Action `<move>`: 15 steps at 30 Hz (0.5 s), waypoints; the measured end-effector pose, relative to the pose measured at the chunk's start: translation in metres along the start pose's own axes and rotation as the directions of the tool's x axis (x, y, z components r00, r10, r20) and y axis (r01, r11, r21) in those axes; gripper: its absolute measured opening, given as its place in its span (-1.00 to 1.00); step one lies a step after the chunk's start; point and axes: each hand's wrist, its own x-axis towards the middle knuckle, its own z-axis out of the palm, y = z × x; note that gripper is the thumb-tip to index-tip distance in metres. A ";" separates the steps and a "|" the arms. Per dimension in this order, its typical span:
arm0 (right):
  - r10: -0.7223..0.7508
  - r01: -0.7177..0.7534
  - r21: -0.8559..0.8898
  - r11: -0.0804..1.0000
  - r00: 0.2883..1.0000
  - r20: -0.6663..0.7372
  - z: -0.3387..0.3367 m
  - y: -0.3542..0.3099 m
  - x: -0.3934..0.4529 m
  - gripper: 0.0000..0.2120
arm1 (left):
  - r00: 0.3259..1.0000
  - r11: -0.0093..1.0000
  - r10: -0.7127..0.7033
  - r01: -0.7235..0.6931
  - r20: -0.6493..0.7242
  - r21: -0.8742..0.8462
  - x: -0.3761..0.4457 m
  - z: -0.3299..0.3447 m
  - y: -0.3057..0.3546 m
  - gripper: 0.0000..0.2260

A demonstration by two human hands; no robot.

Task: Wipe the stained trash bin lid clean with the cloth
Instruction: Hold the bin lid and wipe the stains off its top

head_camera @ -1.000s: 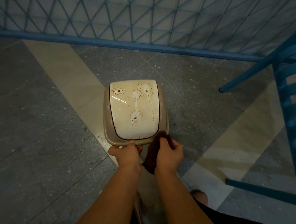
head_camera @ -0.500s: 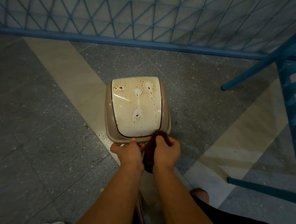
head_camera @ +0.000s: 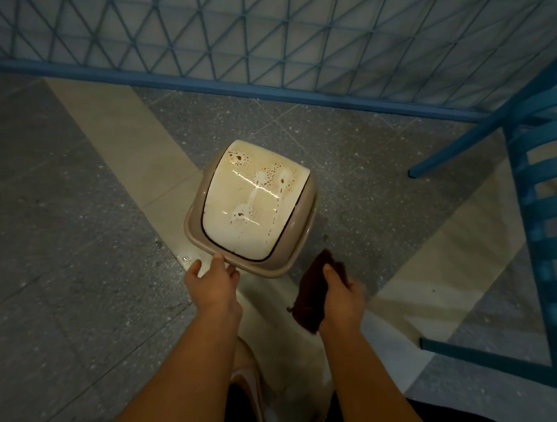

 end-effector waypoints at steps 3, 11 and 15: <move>0.036 -0.035 -0.034 0.999 0.998 0.054 -0.007 0.016 -0.009 -0.61 | 0.998 0.998 -0.050 0.048 0.037 0.046 -0.009 0.000 -0.016 -0.53; -0.059 0.074 -0.109 0.991 0.989 0.138 0.004 0.031 -0.020 -0.72 | 0.987 0.983 -0.072 0.046 0.143 0.176 -0.006 -0.002 -0.031 -0.74; -0.088 0.109 -0.129 0.986 0.984 0.157 0.018 0.039 -0.024 -0.75 | 0.980 0.969 -0.122 0.084 0.156 0.231 -0.010 -0.003 -0.033 -0.75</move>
